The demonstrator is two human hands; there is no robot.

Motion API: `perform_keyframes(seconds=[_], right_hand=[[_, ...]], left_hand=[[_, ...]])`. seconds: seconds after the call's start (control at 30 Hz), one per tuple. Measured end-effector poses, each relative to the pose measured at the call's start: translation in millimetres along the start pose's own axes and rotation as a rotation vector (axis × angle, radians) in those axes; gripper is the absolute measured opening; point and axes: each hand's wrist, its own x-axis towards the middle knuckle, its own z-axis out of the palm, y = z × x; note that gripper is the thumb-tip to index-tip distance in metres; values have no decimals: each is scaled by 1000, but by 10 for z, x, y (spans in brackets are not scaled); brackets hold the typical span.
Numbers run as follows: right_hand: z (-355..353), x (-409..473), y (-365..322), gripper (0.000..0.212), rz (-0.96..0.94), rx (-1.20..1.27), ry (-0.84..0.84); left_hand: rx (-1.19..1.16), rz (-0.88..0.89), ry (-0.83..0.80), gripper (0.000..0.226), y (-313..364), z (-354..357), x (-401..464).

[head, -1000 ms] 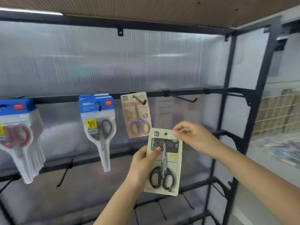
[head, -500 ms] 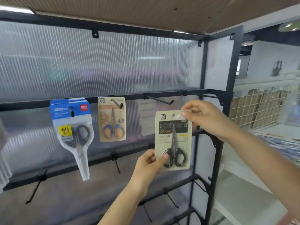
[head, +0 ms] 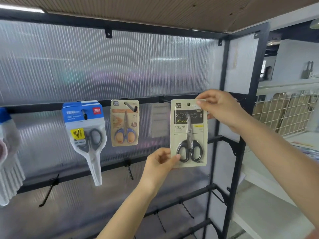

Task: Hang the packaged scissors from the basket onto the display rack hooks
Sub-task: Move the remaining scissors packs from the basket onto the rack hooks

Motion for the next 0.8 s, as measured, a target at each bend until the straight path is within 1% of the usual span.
perform_keyframes(seconds=[0.13, 0.3, 0.37, 0.57, 0.67, 0.73, 0.8], right_hand=[[-29, 18, 37, 11, -7, 0, -4], [-45, 54, 106, 5, -13, 1, -26], [-22, 88, 144, 8, -31, -32, -37], [108, 236, 304, 4, -131, -147, -11], [220, 344, 412, 8, -149, -116, 15], [303, 445, 483, 12, -161, -99, 34], [385, 558, 537, 10, -188, -124, 49]], left_hand=[[19, 5, 13, 6, -11, 22, 19], [78, -10, 55, 6, -42, 84, 34], [96, -23, 77, 7, -61, 117, 36], [180, -69, 231, 9, -164, 123, 168], [220, -95, 315, 13, -213, 79, 313], [249, -107, 336, 15, -242, 41, 442], [286, -109, 346, 17, -282, -2, 587]])
